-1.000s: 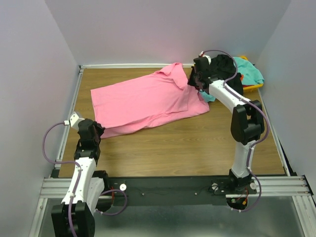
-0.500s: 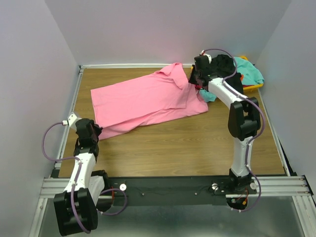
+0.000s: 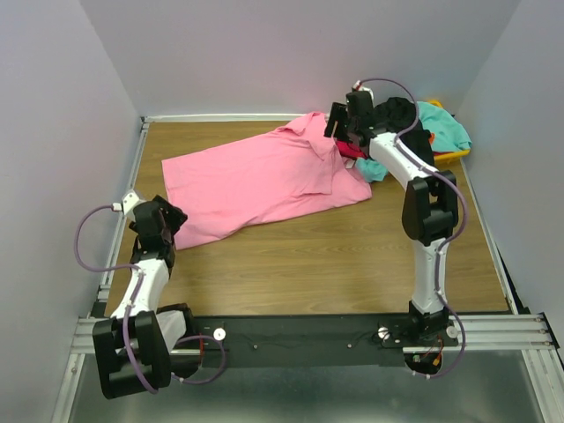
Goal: Fold and stack the t-shirts
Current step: Fold the tshirt
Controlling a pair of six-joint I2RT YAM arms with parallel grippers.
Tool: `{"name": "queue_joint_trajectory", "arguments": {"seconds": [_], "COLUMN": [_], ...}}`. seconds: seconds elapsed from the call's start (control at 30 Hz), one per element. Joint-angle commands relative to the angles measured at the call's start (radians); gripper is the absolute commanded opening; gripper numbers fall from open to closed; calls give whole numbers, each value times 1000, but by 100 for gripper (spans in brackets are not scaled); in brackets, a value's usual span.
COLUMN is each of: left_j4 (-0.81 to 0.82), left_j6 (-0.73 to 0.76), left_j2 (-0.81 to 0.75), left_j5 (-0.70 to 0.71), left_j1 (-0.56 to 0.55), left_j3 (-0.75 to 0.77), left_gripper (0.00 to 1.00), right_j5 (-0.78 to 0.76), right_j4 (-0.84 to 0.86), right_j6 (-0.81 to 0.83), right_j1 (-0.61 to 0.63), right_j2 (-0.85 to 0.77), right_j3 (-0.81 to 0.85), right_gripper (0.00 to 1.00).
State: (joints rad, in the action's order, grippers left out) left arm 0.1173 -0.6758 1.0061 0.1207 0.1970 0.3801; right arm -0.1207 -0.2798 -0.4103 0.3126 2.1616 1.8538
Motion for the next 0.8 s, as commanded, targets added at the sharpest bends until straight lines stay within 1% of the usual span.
{"name": "queue_joint_trajectory", "arguments": {"seconds": [0.0, 0.07, 0.17, 0.2, 0.27, 0.3, 0.33, 0.37, 0.4, 0.53, 0.57, 0.6, 0.77], "left_j4": [6, 4, 7, 12, 34, 45, 51, 56, 67, 99, 105, 111, 140], "left_j6": [18, 16, 25, 31, 44, 51, 54, 53, 55, 70, 74, 78, 93], "left_j2": [-26, -53, -84, -90, -112, -116, -121, -124, -124, -81, -74, -66, -28], "left_j5": [40, 39, 27, 16, -9, -12, -7, 3, 4, -19, -24, -24, -41], "left_j1": [7, 9, 5, 5, 5, 5, 5, 4, 4, 4, 4, 4, 4], "left_j3": [62, 66, 49, 40, 20, 2, -6, -10, -17, -24, -23, -26, -20], "left_gripper": [80, 82, 83, 83, 83, 83, 83, 83, 83, 83, 83, 83, 83], "right_j5": [46, 59, 101, 145, 177, 209, 222, 233, 255, 334, 345, 361, 357], "right_j4": [16, 16, 18, 18, 28, 45, 53, 63, 79, 146, 152, 162, 168], "right_j6": [34, 42, 41, 36, 27, 21, 19, 12, 10, -2, -7, -8, -13], "right_j1": [-15, -18, -17, -17, -17, -17, -18, -18, -17, -15, -15, -14, -13], "right_j2": [14, -20, -63, -78, -127, -143, -166, -178, -201, -227, -224, -217, -180], "right_j3": [79, 53, -20, -84, -168, -204, -284, -316, -384, -507, -516, -522, -530], "right_gripper": [89, 94, 94, 94, 93, 91, 90, 87, 86, 75, 73, 68, 63]}}
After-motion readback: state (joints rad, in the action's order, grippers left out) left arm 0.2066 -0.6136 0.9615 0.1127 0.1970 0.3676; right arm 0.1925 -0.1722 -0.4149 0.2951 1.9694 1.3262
